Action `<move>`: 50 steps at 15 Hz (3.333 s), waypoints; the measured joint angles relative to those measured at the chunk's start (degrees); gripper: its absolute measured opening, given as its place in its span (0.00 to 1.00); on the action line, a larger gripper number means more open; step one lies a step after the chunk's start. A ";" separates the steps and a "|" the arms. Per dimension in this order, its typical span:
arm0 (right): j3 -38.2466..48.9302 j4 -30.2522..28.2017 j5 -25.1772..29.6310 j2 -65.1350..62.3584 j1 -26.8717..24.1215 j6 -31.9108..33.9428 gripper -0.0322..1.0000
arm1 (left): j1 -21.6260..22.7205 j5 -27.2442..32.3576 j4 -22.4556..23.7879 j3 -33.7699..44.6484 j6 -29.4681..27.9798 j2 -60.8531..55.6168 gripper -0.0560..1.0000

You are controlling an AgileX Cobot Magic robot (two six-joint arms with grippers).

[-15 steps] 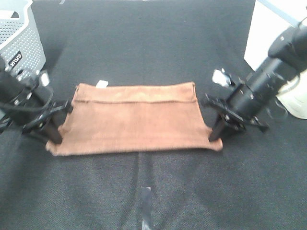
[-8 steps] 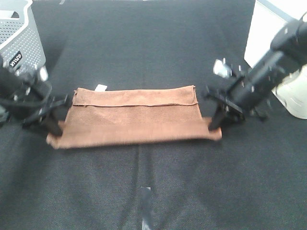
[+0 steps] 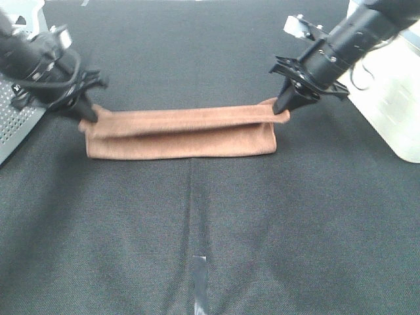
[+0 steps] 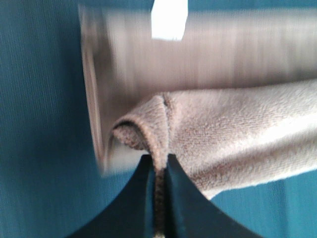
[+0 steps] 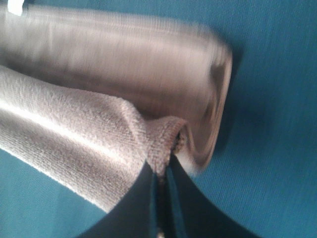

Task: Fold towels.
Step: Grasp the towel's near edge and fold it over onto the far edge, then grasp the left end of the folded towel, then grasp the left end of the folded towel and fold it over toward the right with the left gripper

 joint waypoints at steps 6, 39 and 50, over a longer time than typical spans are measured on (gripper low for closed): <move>-8.37 -1.15 0.17 10.08 0.00 1.43 0.03 | 1.26 -0.29 0.11 -9.22 -1.26 10.94 0.07; -8.48 -6.36 1.43 10.49 -0.06 7.10 0.70 | -0.40 -1.32 10.71 -9.80 -5.16 10.03 0.11; -8.48 -6.65 1.43 10.43 -0.06 7.16 0.70 | -4.35 2.01 9.91 -11.29 -14.50 -1.38 0.11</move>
